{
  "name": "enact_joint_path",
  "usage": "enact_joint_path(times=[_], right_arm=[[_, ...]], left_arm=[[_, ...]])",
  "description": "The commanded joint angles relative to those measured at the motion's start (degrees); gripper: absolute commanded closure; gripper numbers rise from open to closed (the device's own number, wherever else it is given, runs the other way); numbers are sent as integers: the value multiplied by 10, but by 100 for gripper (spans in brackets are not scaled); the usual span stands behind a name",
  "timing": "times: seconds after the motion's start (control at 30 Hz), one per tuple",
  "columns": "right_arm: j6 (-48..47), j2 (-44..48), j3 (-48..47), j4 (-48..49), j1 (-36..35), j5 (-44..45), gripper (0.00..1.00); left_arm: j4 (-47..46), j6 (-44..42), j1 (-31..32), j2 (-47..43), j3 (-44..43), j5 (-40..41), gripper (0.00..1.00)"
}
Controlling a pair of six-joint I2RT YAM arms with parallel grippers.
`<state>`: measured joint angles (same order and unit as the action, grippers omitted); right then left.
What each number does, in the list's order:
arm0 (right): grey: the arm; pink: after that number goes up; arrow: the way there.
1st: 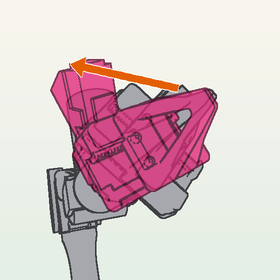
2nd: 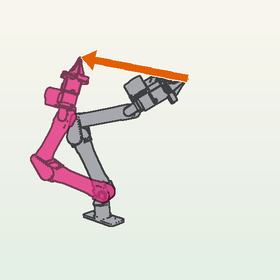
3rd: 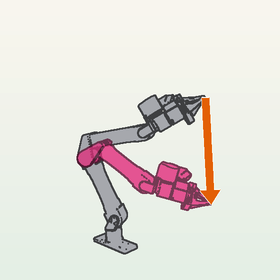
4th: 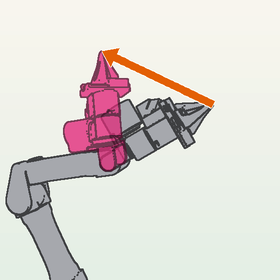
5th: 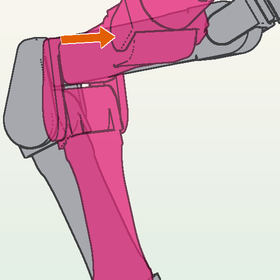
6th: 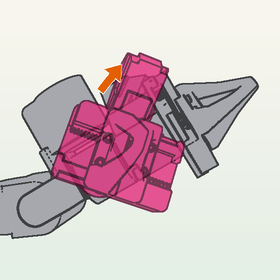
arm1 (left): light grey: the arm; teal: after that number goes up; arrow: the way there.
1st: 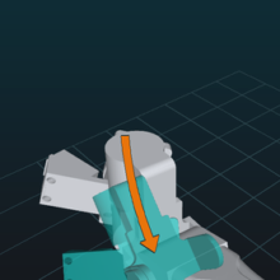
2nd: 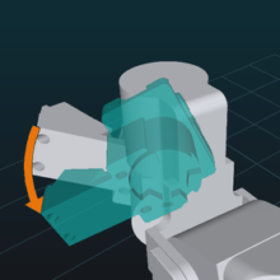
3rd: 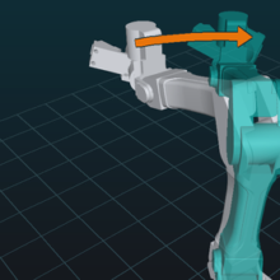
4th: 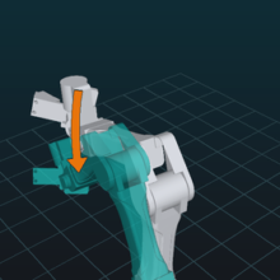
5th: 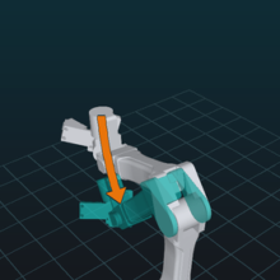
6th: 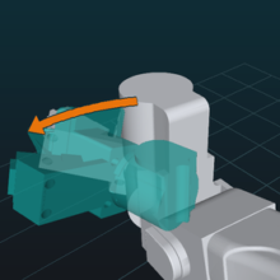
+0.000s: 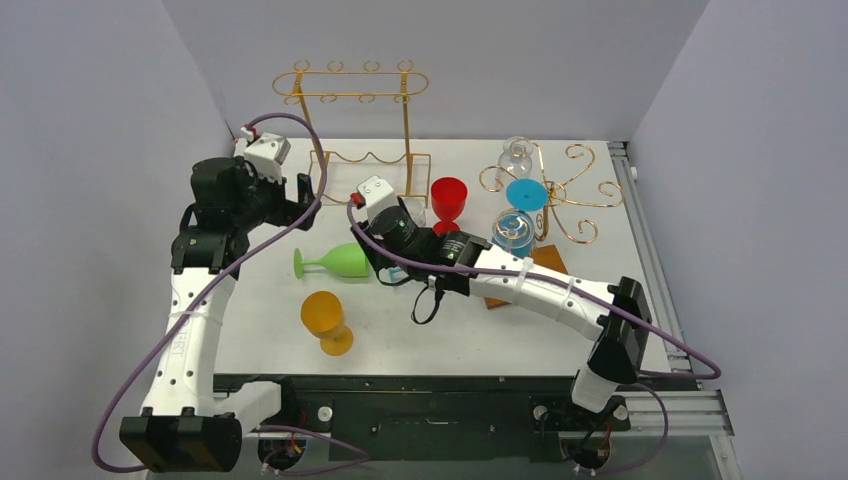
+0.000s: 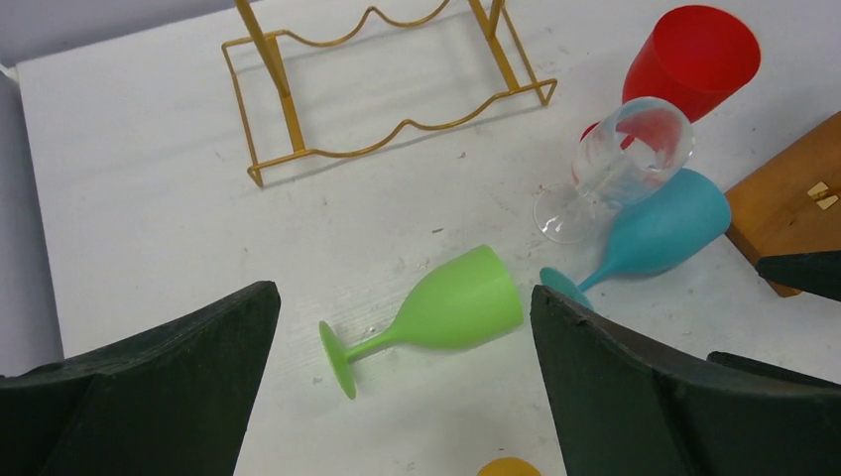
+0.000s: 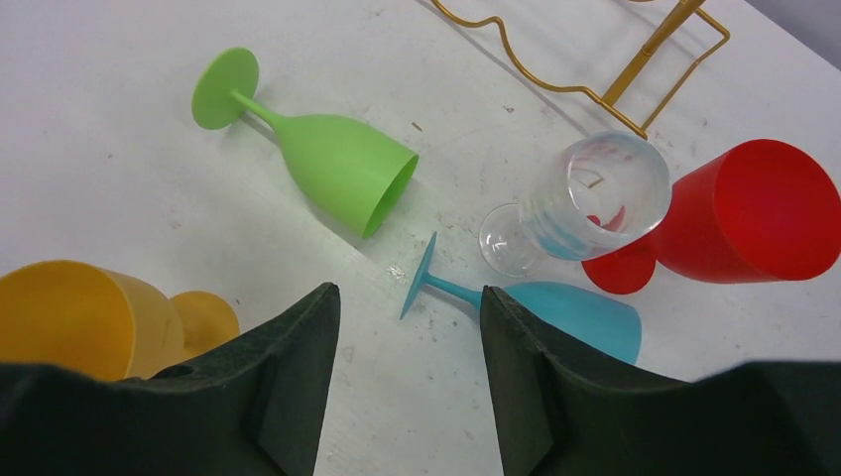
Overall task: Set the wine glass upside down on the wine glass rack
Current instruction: Pick up the wine glass at the center of the board.
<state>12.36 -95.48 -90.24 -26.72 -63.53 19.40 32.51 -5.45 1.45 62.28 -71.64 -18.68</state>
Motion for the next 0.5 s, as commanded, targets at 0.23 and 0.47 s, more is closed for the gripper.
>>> enact_joint_path(times=[0.23, 0.47], right_arm=[[58, 47, 115, 34, 0, 41, 46], [80, 71, 170, 62, -3, 41, 44]], left_arm=[[55, -20, -36, 1, -16, -24, 4], [102, -40, -36, 21, -32, -4, 3]])
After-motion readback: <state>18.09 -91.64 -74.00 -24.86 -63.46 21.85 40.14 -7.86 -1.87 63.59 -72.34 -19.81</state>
